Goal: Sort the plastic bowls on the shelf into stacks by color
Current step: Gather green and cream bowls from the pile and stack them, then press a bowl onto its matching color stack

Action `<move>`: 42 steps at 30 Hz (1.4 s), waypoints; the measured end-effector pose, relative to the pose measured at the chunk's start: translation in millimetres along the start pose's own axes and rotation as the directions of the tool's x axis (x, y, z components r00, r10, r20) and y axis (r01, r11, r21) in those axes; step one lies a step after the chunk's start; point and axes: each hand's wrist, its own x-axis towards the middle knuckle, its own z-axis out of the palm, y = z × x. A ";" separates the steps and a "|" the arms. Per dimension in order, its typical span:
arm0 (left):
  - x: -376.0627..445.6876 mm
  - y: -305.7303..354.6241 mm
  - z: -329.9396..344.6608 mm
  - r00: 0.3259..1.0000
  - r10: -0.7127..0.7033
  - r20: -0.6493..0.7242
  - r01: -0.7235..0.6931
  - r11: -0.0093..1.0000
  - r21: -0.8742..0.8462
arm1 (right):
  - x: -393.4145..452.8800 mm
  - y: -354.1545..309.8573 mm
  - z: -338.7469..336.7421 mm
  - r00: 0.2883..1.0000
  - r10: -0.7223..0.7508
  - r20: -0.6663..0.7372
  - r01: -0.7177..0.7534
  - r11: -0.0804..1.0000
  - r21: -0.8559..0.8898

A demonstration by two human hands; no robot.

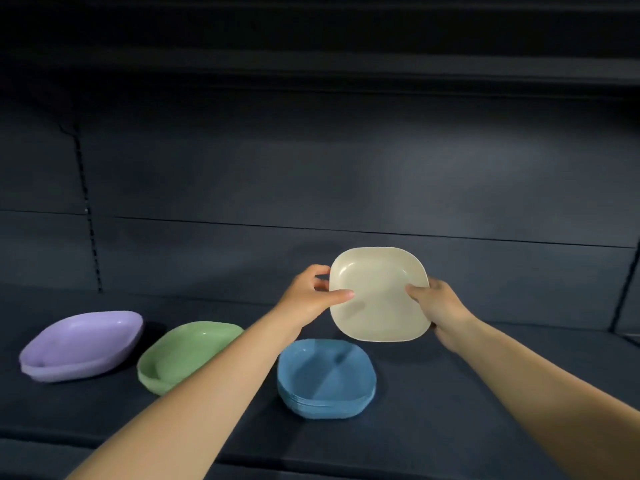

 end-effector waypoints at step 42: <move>-3.3 10.7 183.8 0.976 -0.195 0.097 0.078 0.731 0.678 | -27.1 90.0 -170.2 0.982 -0.021 0.185 0.130 0.788 -0.602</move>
